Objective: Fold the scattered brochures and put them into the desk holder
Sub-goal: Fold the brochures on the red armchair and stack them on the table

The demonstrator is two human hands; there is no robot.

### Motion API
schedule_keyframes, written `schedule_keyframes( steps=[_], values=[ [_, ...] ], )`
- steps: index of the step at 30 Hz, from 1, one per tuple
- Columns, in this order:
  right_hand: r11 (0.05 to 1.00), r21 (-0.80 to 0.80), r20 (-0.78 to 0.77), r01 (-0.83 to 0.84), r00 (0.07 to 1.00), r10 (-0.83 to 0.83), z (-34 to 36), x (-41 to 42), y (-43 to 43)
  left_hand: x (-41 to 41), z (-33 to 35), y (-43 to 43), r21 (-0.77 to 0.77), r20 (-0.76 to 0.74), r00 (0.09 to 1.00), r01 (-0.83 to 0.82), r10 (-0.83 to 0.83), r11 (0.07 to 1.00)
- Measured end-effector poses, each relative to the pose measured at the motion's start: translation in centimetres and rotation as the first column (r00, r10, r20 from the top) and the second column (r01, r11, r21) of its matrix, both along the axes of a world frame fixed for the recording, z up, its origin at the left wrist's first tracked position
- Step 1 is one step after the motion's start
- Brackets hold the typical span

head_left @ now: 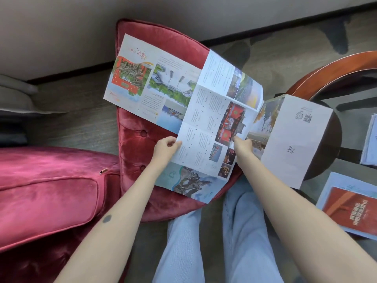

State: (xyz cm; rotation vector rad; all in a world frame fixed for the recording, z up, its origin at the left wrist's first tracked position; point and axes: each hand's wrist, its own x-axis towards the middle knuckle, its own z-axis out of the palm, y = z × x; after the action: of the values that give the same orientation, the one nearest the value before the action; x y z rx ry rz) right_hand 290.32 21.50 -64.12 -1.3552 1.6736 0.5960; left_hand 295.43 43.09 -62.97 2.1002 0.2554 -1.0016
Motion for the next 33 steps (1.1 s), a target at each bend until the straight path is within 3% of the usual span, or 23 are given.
schedule_keyframes(
  steps=[5, 8, 11, 14, 16, 19, 22, 28, 33],
  values=[
    [1.0, 0.028, 0.042, 0.007, 0.999, -0.008, 0.5, -0.6, -0.2, 0.4, 2.8, 0.5, -0.088, 0.016, 0.999, -0.041, 0.043, 0.995],
    [0.989, 0.102, 0.123, 0.109, 0.985, -0.121, 1.1, -0.7, 0.0, 0.3, 5.3, 1.7, -0.16, -0.024, 0.998, -0.061, 0.058, 0.985],
    [0.946, 0.176, 0.232, 0.272, 0.922, -0.309, 2.2, -1.1, 0.1, 0.4, 7.4, 3.5, -0.182, -0.098, 0.994, -0.066, 0.049, 0.981],
    [0.91, 0.259, 0.396, 0.323, 0.824, -0.405, 3.4, -1.7, 0.0, 0.3, 8.7, 5.1, -0.132, -0.137, 0.988, 0.048, -0.066, 0.99],
    [0.943, 0.246, 0.502, 0.226, 0.803, -0.323, 4.7, -2.0, -0.2, -0.1, 8.7, 5.9, -0.067, -0.153, 0.976, 0.144, -0.152, 0.987],
    [0.994, 0.095, 0.567, -0.045, 0.824, -0.017, 6.6, -2.5, -0.4, -1.1, 8.6, 6.0, 0.059, -0.152, 0.961, 0.241, -0.23, 0.969],
    [0.974, -0.013, 0.533, -0.228, 0.822, 0.199, 7.7, -3.1, -0.8, -1.7, 8.6, 5.0, 0.085, -0.157, 0.978, 0.154, -0.139, 0.984],
    [0.965, -0.038, 0.584, -0.26, 0.778, 0.232, 10.3, -4.2, -0.6, -0.2, 8.6, 1.6, 0.116, -0.025, 0.998, -0.058, 0.061, 0.992],
    [0.975, -0.001, 0.652, -0.222, 0.739, 0.169, 12.2, -6.1, 0.2, 1.6, 9.3, -0.7, 0.137, 0.026, 0.999, -0.037, 0.034, 0.99]
  ],
)
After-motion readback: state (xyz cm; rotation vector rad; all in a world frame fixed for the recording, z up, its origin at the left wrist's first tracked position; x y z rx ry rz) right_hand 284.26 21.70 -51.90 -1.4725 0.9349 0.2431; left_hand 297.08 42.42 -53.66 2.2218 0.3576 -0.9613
